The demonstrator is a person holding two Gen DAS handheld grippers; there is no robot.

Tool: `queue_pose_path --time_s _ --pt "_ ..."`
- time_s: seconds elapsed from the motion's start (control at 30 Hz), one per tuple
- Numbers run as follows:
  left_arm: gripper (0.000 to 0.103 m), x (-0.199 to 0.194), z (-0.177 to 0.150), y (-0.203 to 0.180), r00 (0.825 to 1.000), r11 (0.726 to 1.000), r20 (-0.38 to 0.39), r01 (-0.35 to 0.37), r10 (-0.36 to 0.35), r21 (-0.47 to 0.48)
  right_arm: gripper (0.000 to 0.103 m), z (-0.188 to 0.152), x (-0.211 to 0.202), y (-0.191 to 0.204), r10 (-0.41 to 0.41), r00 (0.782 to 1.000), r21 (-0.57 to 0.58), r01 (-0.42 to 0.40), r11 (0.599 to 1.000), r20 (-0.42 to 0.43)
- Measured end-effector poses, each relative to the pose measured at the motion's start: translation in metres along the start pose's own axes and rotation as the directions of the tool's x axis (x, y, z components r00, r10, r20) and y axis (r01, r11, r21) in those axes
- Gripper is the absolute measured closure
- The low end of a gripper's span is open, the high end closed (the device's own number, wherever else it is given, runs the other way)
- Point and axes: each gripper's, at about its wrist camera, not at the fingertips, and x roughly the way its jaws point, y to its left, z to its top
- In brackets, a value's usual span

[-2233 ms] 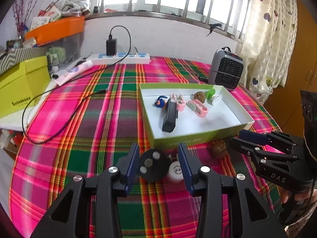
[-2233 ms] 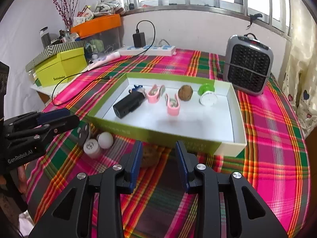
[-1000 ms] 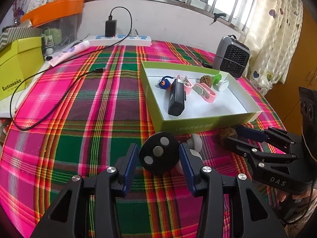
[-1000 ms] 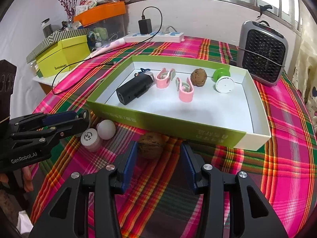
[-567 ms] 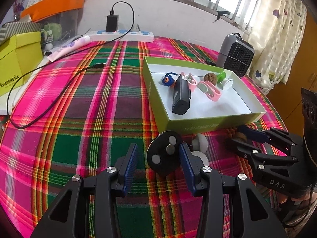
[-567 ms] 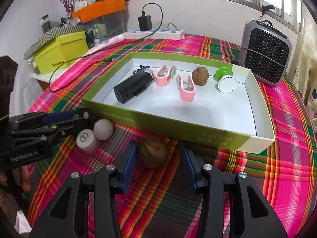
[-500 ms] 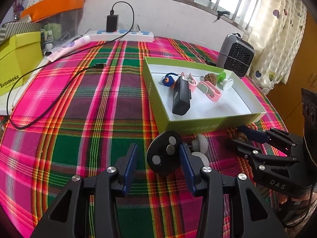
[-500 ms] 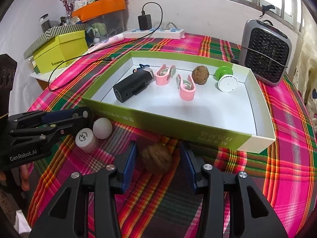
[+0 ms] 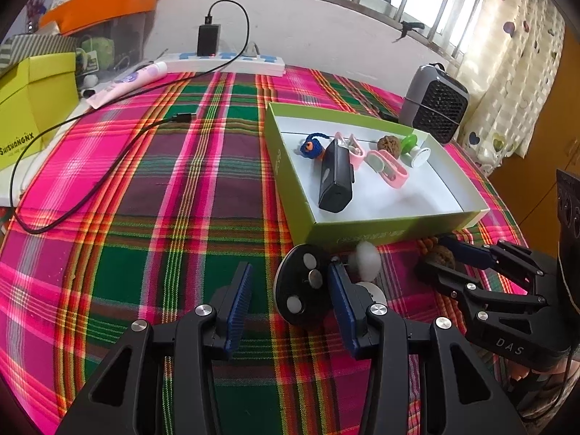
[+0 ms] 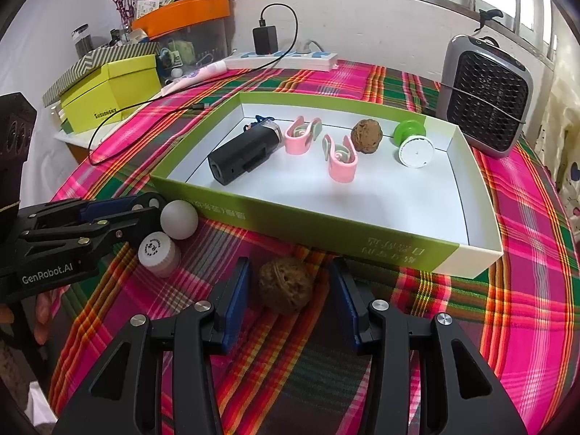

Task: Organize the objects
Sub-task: 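Grasp the black holed disc with the left tool while the right tool grasps the walnut, then carry the black disc and walnut over the tray with both tools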

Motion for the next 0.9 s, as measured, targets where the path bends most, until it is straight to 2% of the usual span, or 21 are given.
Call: queue_pose_path --time_s 0.1,0.2,0.37,0.57,0.9 --pt "0.063 -0.0001 0.0 0.0001 1.0 1.0 0.0 -0.001 0.001 0.0 0.058 -0.0013 -0.0009 0.0013 0.0 1.0 -0.005 0.0 1.0 -0.002" --pt "0.069 -0.0005 0.0005 0.0025 1.0 1.0 0.004 -0.009 0.009 -0.006 0.058 -0.0022 -0.0014 0.0018 0.001 1.0 -0.006 -0.001 1.0 -0.001" --pt "0.077 -0.0016 0.0 0.0028 1.0 1.0 0.008 -0.008 0.008 -0.005 0.067 -0.0028 -0.0022 0.0012 -0.003 1.0 -0.003 0.003 1.0 0.0" --pt "0.077 -0.0023 -0.0001 0.002 1.0 1.0 0.011 -0.01 0.01 -0.002 0.072 -0.0032 -0.0035 0.0011 0.002 1.0 0.002 -0.002 1.0 0.001" --pt "0.079 -0.0031 0.0004 0.0007 1.0 1.0 0.022 -0.013 0.013 -0.002 0.073 -0.0037 -0.0037 0.0018 0.002 1.0 -0.004 -0.002 1.0 0.003"
